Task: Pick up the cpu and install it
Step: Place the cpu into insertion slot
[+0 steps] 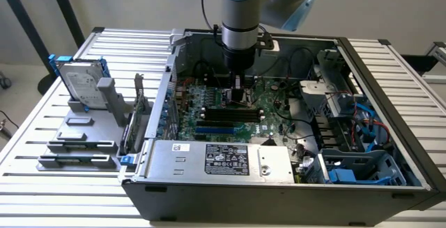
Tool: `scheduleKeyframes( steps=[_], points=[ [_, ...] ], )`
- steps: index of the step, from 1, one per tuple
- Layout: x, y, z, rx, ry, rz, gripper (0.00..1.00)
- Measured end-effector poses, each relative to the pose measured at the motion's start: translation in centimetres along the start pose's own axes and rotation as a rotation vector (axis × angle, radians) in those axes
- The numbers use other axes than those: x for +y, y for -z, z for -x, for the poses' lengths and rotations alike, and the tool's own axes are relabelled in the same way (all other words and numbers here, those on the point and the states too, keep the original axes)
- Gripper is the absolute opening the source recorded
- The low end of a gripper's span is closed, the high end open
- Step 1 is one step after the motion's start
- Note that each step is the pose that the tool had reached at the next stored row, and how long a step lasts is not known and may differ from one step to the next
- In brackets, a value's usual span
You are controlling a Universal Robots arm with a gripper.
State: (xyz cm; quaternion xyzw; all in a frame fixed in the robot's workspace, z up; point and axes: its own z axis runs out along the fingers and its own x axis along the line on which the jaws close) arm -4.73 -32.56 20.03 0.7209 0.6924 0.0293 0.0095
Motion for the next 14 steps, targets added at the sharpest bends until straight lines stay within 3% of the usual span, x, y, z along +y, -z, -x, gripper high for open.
scheduleKeyframes(
  steps=[14],
  points=[
    [-0.13,-0.14,-0.14,-0.0038,0.007,0.0016,0.55]
  ],
)
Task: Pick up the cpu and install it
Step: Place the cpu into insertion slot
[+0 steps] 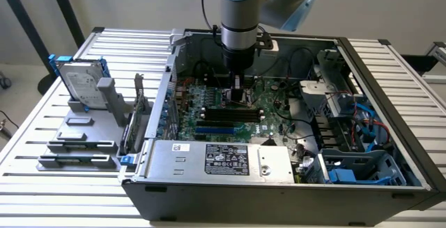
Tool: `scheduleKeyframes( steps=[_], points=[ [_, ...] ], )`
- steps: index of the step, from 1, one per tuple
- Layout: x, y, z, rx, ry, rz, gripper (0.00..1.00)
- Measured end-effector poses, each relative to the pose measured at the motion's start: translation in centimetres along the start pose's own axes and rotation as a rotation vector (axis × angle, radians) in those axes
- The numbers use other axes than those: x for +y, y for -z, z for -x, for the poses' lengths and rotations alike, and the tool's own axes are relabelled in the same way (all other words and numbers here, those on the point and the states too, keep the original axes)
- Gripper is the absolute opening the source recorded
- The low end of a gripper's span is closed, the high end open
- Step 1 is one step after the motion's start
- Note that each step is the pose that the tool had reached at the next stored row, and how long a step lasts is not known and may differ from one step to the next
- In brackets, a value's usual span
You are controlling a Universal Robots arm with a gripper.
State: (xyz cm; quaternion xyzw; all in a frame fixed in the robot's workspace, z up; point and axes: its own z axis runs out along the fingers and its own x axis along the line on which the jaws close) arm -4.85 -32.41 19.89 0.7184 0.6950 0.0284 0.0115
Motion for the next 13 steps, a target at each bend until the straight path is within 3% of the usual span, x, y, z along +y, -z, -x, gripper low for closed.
scheduleKeyframes(
  steps=[13],
  points=[
    [0.12,-0.13,0.0,-0.002,0.0,0.0005,0.55]
  ],
)
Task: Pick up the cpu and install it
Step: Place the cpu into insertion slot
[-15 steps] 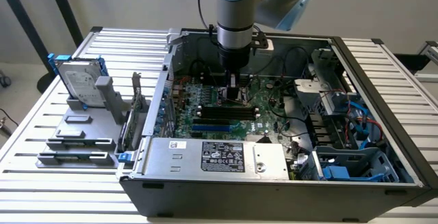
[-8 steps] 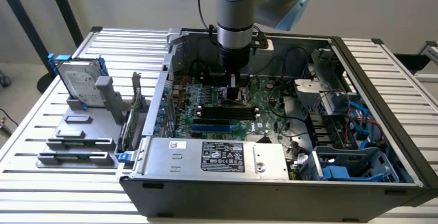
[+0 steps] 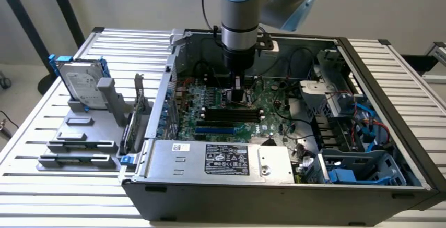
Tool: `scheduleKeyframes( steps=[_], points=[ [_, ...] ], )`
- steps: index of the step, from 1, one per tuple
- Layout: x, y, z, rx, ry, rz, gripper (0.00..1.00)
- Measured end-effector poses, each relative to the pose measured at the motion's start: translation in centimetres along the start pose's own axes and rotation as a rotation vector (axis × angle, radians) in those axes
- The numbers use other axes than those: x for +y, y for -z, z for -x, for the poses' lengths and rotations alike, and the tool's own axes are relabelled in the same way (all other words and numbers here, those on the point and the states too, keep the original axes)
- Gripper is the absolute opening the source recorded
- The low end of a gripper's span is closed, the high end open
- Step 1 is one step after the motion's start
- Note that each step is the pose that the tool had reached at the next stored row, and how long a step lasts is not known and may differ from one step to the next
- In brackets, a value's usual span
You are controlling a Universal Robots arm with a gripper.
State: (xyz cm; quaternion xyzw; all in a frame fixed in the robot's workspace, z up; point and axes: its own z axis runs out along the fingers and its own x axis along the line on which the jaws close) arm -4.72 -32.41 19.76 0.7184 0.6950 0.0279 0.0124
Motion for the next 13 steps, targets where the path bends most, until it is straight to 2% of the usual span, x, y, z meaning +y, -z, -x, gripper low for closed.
scheduleKeyframes(
  steps=[13],
  points=[
    [0.0,-0.09,0.0,-0.0002,-0.002,0.0001,0.55]
  ],
)
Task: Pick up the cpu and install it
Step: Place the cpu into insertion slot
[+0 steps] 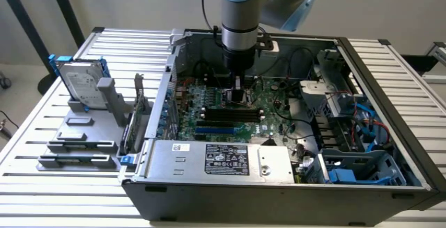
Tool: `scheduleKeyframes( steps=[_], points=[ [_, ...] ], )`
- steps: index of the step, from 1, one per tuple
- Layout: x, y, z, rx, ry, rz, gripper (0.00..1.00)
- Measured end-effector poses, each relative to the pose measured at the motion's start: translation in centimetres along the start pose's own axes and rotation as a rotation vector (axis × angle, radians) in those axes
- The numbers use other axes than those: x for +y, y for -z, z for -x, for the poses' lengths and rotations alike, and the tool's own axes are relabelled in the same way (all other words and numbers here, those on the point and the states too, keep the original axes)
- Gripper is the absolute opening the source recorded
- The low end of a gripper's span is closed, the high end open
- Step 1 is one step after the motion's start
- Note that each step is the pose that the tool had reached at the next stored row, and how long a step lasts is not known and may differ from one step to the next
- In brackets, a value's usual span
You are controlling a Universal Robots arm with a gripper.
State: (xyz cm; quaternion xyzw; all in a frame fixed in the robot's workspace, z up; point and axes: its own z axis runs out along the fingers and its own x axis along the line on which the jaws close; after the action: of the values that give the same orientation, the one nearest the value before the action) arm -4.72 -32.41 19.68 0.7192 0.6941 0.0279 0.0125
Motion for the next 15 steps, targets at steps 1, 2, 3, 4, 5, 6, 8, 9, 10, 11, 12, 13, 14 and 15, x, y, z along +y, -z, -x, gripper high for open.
scheduleKeyframes(
  steps=[1,2,3,4,5,6,8,9,10,11,12,13,14,15],
  points=[
    [-0.02,0.0,0.0,0.0,0.0,-0.0001,0.55],
    [-0.04,-0.01,0.0,-0.0001,0.0,-0.0001,0.55],
    [-0.05,-0.01,0.0,-0.0002,0.0,-0.0002,0.55],
    [-0.05,-0.02,0.0,-0.0003,0.0,-0.0003,0.55],
    [-0.06,-0.03,0.0,-0.0004,0.0,-0.0002,0.55],
    [-0.06,-0.04,0.0,-0.0005,0.0,-0.0001,0.55],
    [-0.06,-0.05,0.0,-0.001,0.0,-0.0001,0.55],
    [-0.06,-0.06,0.0,-0.0011,0.0,-0.0001,0.55],
    [-0.06,-0.07,0.0,-0.0012,0.0,-0.0001,0.55],
    [-0.06,-0.08,0.0,-0.0012,0.0,-0.0001,0.55],
    [-0.06,-0.09,0.0,-0.0012,0.0,-0.0001,0.55],
    [-0.06,-0.09,0.0,-0.0012,0.0,-0.0001,0.55],
    [-0.06,-0.09,0.0,-0.0013,0.0,-0.0001,0.55],
    [-0.06,-0.1,0.0,-0.0013,0.0,-0.0001,0.55]
  ],
)
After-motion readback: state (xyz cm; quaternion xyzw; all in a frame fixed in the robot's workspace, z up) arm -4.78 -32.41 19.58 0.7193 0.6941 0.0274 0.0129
